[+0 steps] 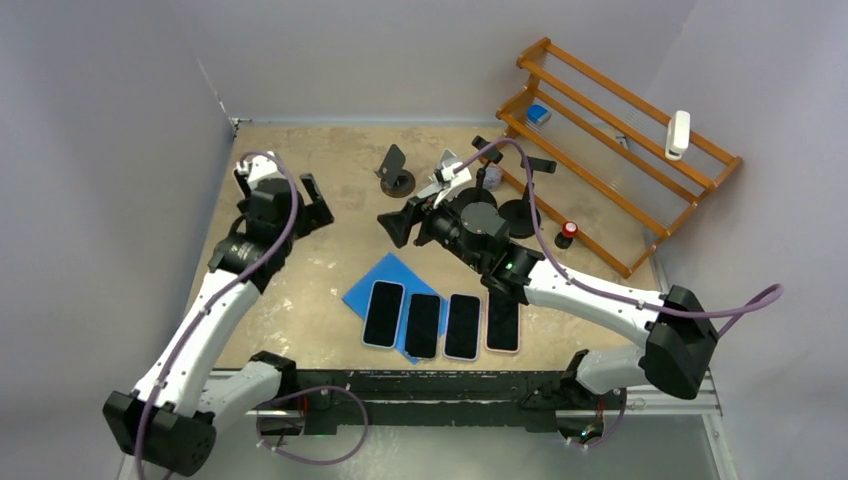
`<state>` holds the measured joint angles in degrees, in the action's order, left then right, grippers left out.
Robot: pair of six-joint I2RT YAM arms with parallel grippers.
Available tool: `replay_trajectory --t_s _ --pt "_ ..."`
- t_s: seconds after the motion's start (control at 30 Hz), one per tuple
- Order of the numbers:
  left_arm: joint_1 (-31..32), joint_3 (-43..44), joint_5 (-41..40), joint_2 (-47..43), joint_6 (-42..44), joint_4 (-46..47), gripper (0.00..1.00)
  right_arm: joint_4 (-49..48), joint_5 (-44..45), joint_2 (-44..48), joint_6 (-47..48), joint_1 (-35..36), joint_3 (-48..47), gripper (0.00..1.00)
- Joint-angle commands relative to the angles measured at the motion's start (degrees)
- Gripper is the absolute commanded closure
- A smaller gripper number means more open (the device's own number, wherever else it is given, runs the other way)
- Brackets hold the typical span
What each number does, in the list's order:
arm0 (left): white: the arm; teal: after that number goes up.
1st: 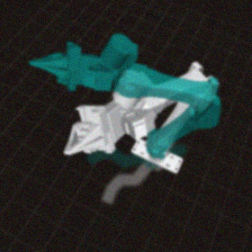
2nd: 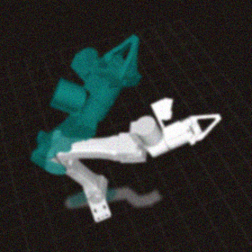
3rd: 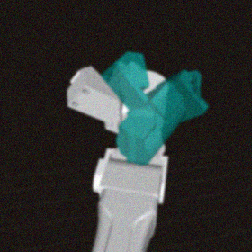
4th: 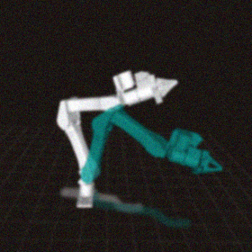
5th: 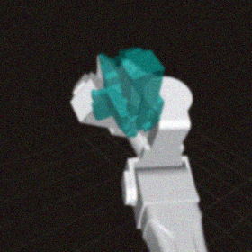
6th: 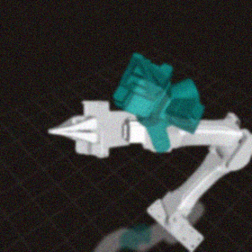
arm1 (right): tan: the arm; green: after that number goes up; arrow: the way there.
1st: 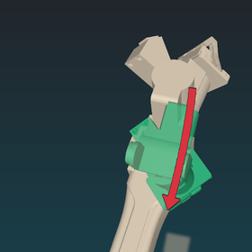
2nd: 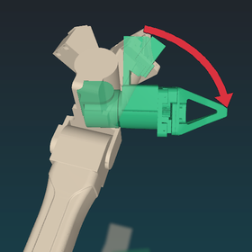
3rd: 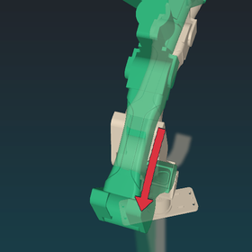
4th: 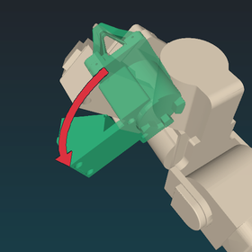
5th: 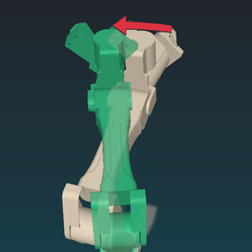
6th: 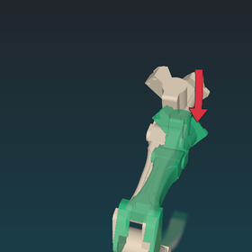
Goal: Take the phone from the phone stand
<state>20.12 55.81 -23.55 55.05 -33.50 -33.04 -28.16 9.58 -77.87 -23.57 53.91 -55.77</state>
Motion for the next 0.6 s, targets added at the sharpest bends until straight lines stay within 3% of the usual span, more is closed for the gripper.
replay_trajectory --t_s 0.0,0.1,0.3,0.57 --pt "-11.7 5.1 6.8 4.9 -1.8 -0.5 0.00 0.5 -7.4 3.5 -4.6 0.3 1.4 0.25" --pt "-19.3 6.3 11.4 9.3 -1.5 0.0 0.00 0.4 -9.1 5.1 -5.3 0.5 3.6 0.25" --pt "-25.5 8.5 11.0 17.3 -0.5 1.7 0.00 0.2 -9.4 7.9 -6.3 0.5 8.3 0.26" --pt "-28.5 11.3 11.7 24.1 8.0 7.2 0.00 -0.2 -11.7 10.9 -6.9 0.6 11.2 0.25"
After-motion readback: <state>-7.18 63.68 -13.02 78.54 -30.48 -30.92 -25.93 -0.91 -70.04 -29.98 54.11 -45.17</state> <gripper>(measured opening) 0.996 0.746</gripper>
